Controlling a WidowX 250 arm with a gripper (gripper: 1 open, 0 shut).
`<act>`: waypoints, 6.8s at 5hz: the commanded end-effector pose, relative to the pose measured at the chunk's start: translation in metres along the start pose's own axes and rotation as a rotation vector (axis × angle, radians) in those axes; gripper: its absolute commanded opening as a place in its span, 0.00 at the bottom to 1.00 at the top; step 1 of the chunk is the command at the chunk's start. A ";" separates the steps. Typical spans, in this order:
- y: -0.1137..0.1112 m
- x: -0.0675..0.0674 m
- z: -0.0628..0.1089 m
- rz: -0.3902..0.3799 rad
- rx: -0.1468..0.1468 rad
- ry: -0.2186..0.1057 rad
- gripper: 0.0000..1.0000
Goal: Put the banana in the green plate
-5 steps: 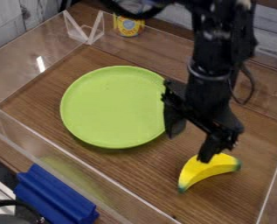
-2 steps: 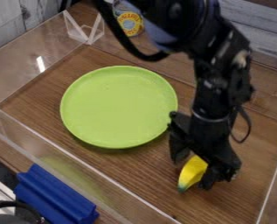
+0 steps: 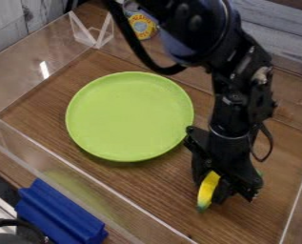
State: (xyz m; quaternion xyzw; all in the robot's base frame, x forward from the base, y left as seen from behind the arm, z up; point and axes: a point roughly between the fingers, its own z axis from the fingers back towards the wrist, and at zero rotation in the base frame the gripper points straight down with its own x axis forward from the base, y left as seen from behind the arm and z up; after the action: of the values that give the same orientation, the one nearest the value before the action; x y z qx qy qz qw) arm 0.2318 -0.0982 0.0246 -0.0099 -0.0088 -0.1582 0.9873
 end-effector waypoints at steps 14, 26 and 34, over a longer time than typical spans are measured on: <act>0.018 0.006 0.064 0.140 -0.018 -0.079 0.00; 0.132 -0.037 0.061 0.450 0.113 -0.133 0.00; 0.137 -0.028 0.079 0.513 0.073 -0.146 1.00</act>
State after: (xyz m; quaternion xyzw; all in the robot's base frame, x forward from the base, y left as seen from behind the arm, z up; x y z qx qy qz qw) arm 0.2391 0.0407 0.0859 0.0101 -0.0524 0.0980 0.9938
